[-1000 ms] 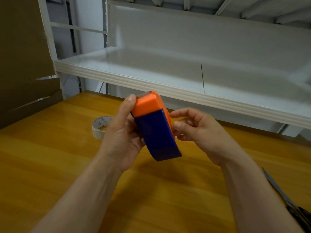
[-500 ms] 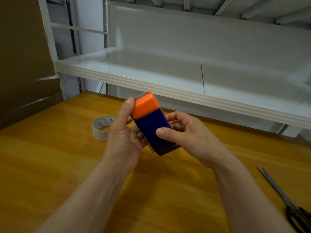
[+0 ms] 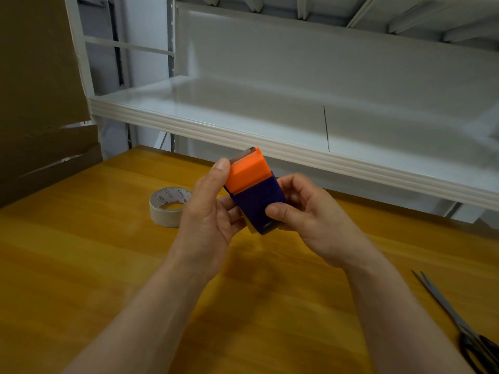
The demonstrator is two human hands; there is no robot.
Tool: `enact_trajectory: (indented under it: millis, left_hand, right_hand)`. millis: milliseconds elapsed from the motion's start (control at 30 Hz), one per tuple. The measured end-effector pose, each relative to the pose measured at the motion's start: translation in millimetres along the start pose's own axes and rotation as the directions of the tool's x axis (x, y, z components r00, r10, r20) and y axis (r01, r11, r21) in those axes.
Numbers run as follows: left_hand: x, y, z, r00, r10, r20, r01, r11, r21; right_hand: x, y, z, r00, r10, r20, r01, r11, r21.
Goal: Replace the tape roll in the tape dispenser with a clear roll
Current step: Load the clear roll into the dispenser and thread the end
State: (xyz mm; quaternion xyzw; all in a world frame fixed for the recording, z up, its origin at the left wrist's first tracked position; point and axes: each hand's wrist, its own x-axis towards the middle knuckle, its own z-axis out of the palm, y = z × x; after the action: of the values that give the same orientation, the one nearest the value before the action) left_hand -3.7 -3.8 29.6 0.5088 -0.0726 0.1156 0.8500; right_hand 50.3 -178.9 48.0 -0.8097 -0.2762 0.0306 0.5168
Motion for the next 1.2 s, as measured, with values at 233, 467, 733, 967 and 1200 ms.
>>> enact_trajectory:
  millis: [233, 467, 733, 967, 1200]
  left_hand:
    - [0.0, -3.3, -3.2, 0.998, 0.046, 0.035, -0.048, 0.998, 0.033]
    - [3.1, -3.8, -7.4, 0.978, 0.204, 0.047, -0.210, 0.958, 0.194]
    - [3.8, -1.7, -10.1, 0.940, 0.324, 0.111, -0.341, 0.854, 0.393]
    - [1.8, 0.9, -8.2, 0.950, 0.309, 0.045, -0.304, 0.878, 0.370]
    - [2.4, -3.1, -8.2, 0.975, 0.221, -0.035, -0.179, 0.862, 0.474]
  right_hand:
    - [-3.1, 4.9, -8.2, 0.997, -0.075, -0.029, 0.074, 0.997, -0.039]
    - [-4.9, 7.8, -20.0, 0.993, -0.099, -0.070, 0.090, 0.988, -0.125]
    - [-8.7, -0.6, -30.2, 0.996, -0.050, -0.075, 0.034, 0.978, -0.207]
    - [-15.5, -17.9, -36.9, 0.996, 0.078, -0.032, -0.084, 0.959, -0.269]
    - [-22.4, -31.1, -44.4, 0.984, 0.176, -0.015, -0.173, 0.939, -0.299]
